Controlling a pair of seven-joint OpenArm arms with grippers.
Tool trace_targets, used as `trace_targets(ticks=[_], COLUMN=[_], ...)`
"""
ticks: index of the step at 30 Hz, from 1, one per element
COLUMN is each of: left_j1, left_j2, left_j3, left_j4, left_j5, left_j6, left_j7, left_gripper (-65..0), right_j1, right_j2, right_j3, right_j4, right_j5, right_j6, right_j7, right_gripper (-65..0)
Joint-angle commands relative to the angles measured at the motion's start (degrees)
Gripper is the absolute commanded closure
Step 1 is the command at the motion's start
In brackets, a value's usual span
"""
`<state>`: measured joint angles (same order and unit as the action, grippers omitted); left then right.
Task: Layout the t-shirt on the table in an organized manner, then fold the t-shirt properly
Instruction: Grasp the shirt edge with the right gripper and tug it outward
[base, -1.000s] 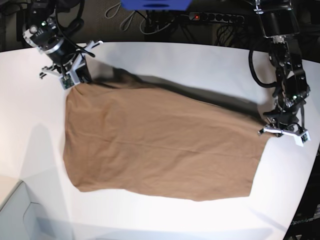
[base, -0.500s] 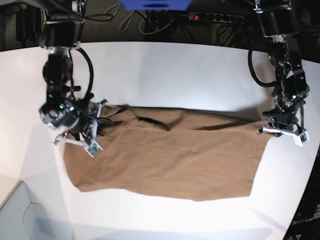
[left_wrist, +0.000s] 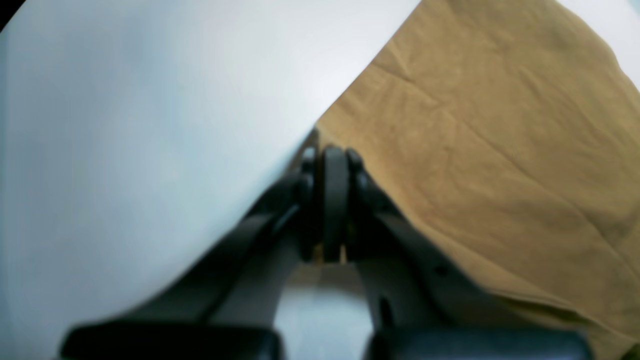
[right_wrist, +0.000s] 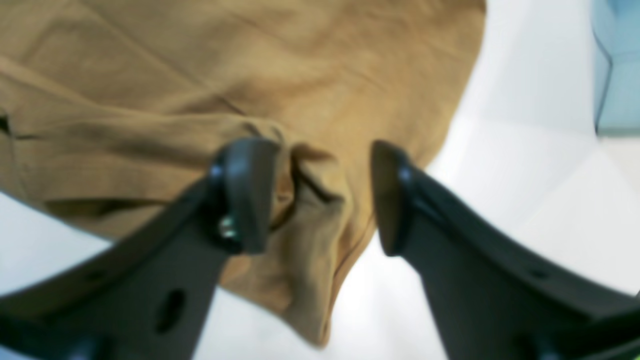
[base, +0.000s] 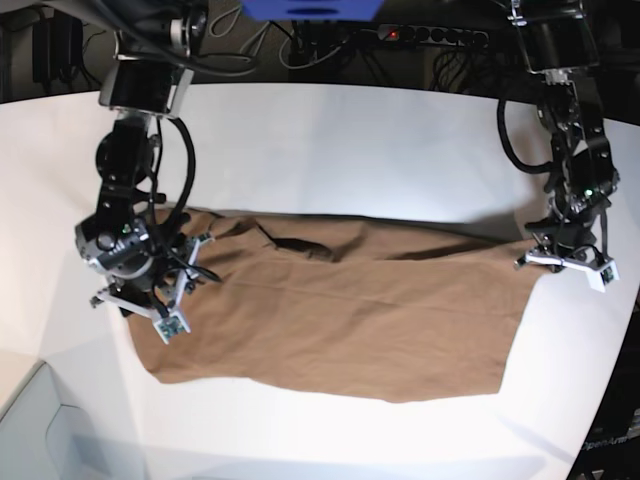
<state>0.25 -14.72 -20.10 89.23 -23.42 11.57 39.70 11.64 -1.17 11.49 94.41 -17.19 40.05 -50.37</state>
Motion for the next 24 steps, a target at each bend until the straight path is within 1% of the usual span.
trace_targets(ticks=[1,2,6,11,14,20,24], left_j1=[-0.91,-0.91,-0.82,-0.82,-0.82,-0.82,-0.82], left_j2=[-0.71,-0.71,-0.71,-0.80,-0.80,-0.80,-0.80], left_j3=[-0.17,-0.17,-0.43,-0.52,-0.52,-0.52,-0.34], left_j4=[1.01,1.01,0.92,0.66,0.40,0.31,0.57], left_j5=[0.17,0.17,0.17,0.17,0.17,0.17,0.17], left_j6=[-0.01,-0.01,-0.01,-0.01,-0.01,-0.01,-0.01], left_j7=[-1.33,-1.33,-1.33,-1.33,-1.33,-1.33,-1.33], left_gripper=[-0.1,-0.1,-0.1,-0.1,-0.1,-0.1,-0.1], right_j1=[0.80,0.01,-3.77,-7.46,-8.34,-6.67,-4.39], right_j2=[0.25,-0.02,-1.69,-5.03,-5.91,-5.56,-5.03], right_j3=[1.31,2.01,2.18,2.36,2.36,2.80,8.07], right_j4=[2.16,2.60,2.86,1.37,0.75,-3.20,-5.40], right_j5=[0.27,0.36,0.36,0.44,0.44,0.44,0.36], right_j6=[-0.05,-0.05,-0.05,-0.05,-0.05,-0.05,-0.05], right_j7=[1.09,1.09,1.27,7.51,9.18,10.68,10.68], right_gripper=[-35.5,-36.3,-36.0,-36.0,-36.0,-36.0,-36.0])
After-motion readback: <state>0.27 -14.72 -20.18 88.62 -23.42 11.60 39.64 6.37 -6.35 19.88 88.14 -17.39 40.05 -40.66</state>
